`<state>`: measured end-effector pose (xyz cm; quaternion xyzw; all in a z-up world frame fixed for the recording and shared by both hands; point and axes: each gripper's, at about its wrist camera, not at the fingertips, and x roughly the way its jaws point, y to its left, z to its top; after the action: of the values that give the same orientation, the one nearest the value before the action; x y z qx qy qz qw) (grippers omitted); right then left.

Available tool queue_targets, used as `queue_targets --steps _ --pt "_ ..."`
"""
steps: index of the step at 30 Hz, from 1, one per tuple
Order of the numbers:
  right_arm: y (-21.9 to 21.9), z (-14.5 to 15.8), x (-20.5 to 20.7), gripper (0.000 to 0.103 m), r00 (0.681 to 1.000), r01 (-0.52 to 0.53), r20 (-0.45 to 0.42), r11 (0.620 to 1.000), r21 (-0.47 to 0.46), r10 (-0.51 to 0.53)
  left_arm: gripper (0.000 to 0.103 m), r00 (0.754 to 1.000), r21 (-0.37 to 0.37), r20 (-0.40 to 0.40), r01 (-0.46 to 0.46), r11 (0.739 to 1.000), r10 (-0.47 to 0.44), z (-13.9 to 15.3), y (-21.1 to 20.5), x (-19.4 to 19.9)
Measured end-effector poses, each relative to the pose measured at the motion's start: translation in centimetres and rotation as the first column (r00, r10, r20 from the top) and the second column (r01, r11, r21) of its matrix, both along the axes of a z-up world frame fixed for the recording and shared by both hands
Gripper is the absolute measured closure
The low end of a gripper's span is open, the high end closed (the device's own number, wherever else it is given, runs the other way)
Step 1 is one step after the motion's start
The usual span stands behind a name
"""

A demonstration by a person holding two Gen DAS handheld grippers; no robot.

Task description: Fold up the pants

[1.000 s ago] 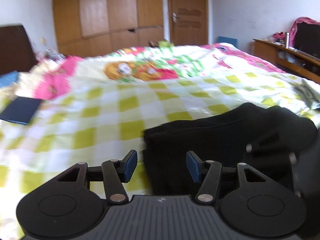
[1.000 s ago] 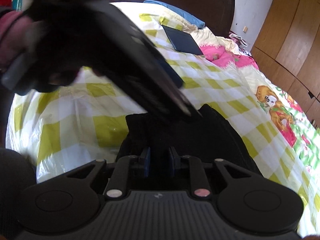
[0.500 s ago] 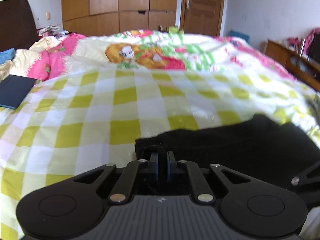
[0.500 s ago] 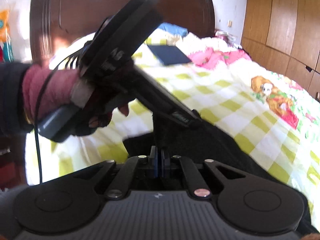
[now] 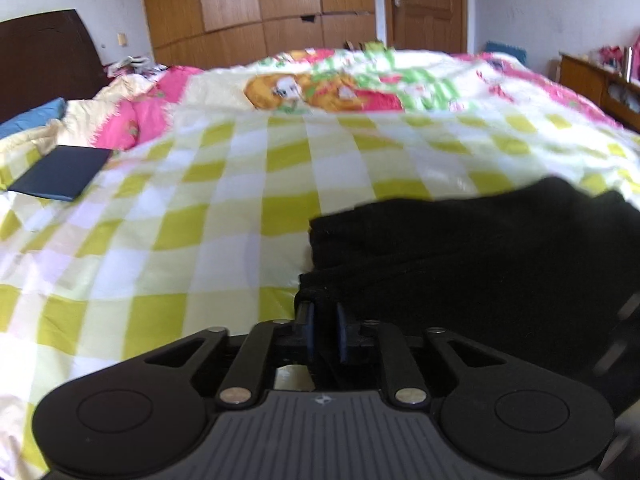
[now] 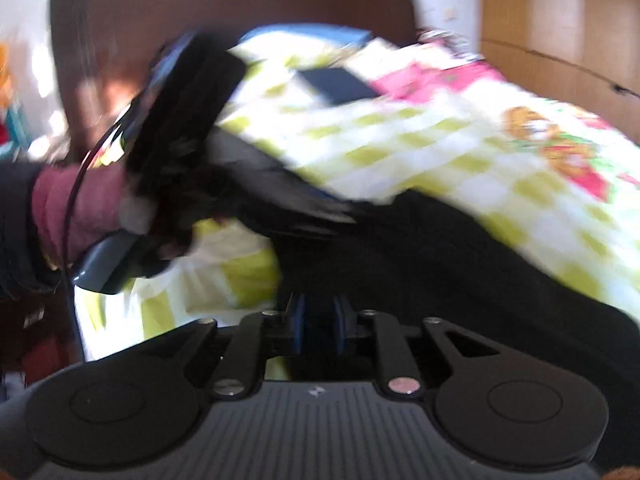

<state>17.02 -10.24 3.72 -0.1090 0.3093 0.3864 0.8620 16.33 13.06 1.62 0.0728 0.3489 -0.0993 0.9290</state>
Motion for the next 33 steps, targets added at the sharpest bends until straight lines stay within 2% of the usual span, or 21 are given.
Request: queue_targets --steps 2,3,5,7,10,12,13,15,17,20,23,26,29,31,33 --pt "-4.9 1.2 -0.1 0.074 0.992 0.125 0.002 0.992 0.025 -0.125 0.07 0.999 0.007 0.04 -0.03 1.0 0.029 1.3 0.1 -1.2" --pt "-7.5 1.5 -0.1 0.074 0.978 0.21 -0.007 0.977 0.023 -0.21 0.07 0.997 0.001 0.061 -0.043 0.999 0.042 1.8 0.0 -1.8" --pt "-12.5 1.8 -0.7 0.074 0.932 0.361 -0.027 0.932 0.003 -0.361 0.066 0.995 -0.022 0.087 -0.056 0.998 0.057 2.6 -0.5 -3.0" --pt "-16.7 1.7 -1.8 0.072 0.885 0.464 -0.04 0.886 -0.014 -0.464 0.066 0.995 -0.027 0.096 -0.024 0.999 0.026 3.0 -2.3 -3.8" --pt "-21.0 0.8 -2.6 0.072 0.82 0.569 -0.061 0.822 -0.033 -0.57 0.064 0.986 -0.013 0.091 0.142 0.99 -0.141 3.3 -7.4 -3.6" --pt "-23.3 0.0 -2.0 0.072 0.789 0.61 -0.089 0.792 0.0 -0.607 0.064 0.961 -0.029 0.08 0.268 0.963 -0.265 3.6 -11.5 -2.4" --pt "-24.6 -0.4 -1.4 0.072 0.772 0.632 -0.13 0.774 0.045 -0.622 0.064 0.944 -0.045 0.071 0.327 0.944 -0.323 3.9 -13.5 -1.7" --pt "-27.1 -1.3 0.4 0.07 0.75 0.654 -0.252 0.743 0.144 -0.611 0.06 0.902 -0.042 0.055 0.43 0.902 -0.428 4.2 -17.6 -0.4" --pt "-29.5 -2.6 2.1 0.066 0.718 0.683 -0.366 0.701 0.205 -0.592 0.06 0.86 -0.004 0.04 0.509 0.861 -0.508 4.2 -21.3 0.5" --pt "-30.8 -4.8 4.9 0.064 0.706 0.686 -0.467 0.679 0.262 -0.532 0.058 0.816 0.05 0.014 0.577 0.815 -0.578 3.4 -25.1 0.9" --pt "-31.5 -6.6 7.2 0.057 0.697 0.686 -0.549 0.652 0.323 -0.462 0.057 0.805 0.043 -0.038 0.593 0.804 -0.592 1.3 -26.1 1.2" --pt "-31.9 -7.8 8.7 0.053 0.696 0.676 -0.571 0.665 0.317 -0.436 0.057 0.811 0.006 -0.069 0.583 0.813 -0.581 -0.2 -25.3 0.8" --pt "-32.4 -7.8 8.8 0.052 0.711 0.66 -0.565 0.675 0.33 -0.42 0.053 0.799 0.025 -0.066 0.6 0.799 -0.598 -0.3 -24.5 0.6" --pt "-32.6 -8.4 10.0 0.047 0.703 0.67 -0.592 0.646 0.365 -0.395 0.049 0.79 0.023 -0.071 0.612 0.791 -0.609 -0.7 -24.0 0.6" --pt "-33.0 -9.1 10.5 0.038 0.681 0.696 -0.638 0.588 0.412 -0.359 0.049 0.788 0.005 -0.085 0.612 0.791 -0.609 -1.5 -23.5 0.9"
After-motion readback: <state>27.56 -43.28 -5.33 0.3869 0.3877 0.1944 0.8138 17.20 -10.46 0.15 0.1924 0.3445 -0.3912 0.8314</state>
